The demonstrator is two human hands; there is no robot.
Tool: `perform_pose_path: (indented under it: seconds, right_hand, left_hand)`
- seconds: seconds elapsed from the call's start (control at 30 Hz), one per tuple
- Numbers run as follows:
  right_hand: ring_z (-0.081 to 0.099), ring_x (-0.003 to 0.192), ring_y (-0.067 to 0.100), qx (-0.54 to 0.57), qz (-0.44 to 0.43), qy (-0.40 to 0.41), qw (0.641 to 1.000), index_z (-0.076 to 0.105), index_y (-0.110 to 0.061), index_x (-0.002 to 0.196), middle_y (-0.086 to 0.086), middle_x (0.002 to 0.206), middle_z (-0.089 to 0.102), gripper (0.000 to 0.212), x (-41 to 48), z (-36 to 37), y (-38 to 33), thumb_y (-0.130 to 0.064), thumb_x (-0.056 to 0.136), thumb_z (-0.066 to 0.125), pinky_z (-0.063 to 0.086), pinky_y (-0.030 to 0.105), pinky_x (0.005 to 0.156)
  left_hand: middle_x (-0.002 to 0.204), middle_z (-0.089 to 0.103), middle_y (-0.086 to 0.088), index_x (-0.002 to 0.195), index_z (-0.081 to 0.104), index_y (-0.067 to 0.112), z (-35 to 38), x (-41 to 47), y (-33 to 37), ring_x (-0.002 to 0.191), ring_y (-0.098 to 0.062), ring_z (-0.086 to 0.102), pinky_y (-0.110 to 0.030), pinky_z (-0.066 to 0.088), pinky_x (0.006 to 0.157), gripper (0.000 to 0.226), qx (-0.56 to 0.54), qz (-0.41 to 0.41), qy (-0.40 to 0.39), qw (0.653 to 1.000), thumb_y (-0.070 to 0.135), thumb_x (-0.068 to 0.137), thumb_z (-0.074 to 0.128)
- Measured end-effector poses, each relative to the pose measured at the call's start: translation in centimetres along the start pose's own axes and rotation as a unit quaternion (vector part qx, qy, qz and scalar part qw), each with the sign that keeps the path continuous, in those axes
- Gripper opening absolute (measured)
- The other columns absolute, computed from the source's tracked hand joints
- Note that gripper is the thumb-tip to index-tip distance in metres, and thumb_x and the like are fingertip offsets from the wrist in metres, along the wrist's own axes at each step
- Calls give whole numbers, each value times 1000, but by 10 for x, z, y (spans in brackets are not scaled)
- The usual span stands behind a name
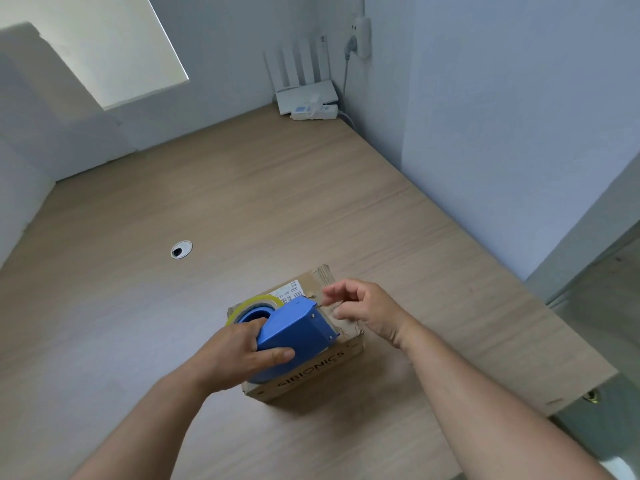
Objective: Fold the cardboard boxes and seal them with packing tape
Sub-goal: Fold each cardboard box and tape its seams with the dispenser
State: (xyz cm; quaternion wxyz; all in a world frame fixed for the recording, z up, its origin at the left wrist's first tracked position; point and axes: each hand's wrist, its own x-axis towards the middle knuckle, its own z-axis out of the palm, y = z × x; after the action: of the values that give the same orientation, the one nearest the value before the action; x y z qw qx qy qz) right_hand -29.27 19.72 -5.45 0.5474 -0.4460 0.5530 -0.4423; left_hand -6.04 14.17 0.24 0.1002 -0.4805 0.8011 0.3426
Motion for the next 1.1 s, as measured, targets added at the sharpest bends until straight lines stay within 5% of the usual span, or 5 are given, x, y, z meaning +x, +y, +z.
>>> perform_pose_path:
  seconds: [0.13, 0.47, 0.7, 0.93, 1.1]
  right_hand:
    - [58, 68, 3, 2, -10, 33, 999, 67, -18, 76, -5, 74, 69, 12, -3, 2, 2, -10, 84, 67, 50, 20, 63]
    - [45, 66, 5, -195, 37, 183, 963, 42, -25, 73, -8, 75, 52, 24, 19, 22, 2, -20, 96, 47, 32, 21, 54]
    - [50, 71, 15, -149, 104, 169, 969, 47, -20, 70, -4, 74, 52, 21, 26, 21, 5, -16, 91, 49, 49, 30, 64]
    - [53, 78, 19, -247, 115, 205, 940, 46, -15, 85, 3, 86, 57, 16, 23, 36, -9, -19, 98, 39, 41, 30, 66]
    - [60, 81, 21, -8, 138, 298, 944, 47, -14, 86, 2, 84, 55, 15, 15, 62, -9, -16, 98, 38, 56, 45, 78]
  left_hand:
    - [96, 57, 19, 116, 49, 38, -1, -2, 2, 86, 0, 57, -11, 46, 60, 59, -14, -11, -9, 1000, 73, 68, 49]
    - [93, 63, 2, 94, 60, 25, -31, 22, 36, 83, -14, 60, -27, 43, 67, 44, 3, -85, -21, 996, 67, 80, 57]
    - [92, 72, 2, 93, 66, 23, -47, 18, 24, 83, -18, 70, -37, 52, 87, 66, -35, -177, -41, 983, 81, 62, 62]
    - [84, 69, 2, 89, 63, 20, -34, -1, 8, 73, -15, 67, -23, 44, 61, 51, -57, -215, 3, 975, 69, 76, 59]
    - [82, 67, 1, 86, 62, 17, -30, -4, 13, 71, -15, 65, -21, 41, 57, 49, -72, -205, 22, 976, 65, 81, 58]
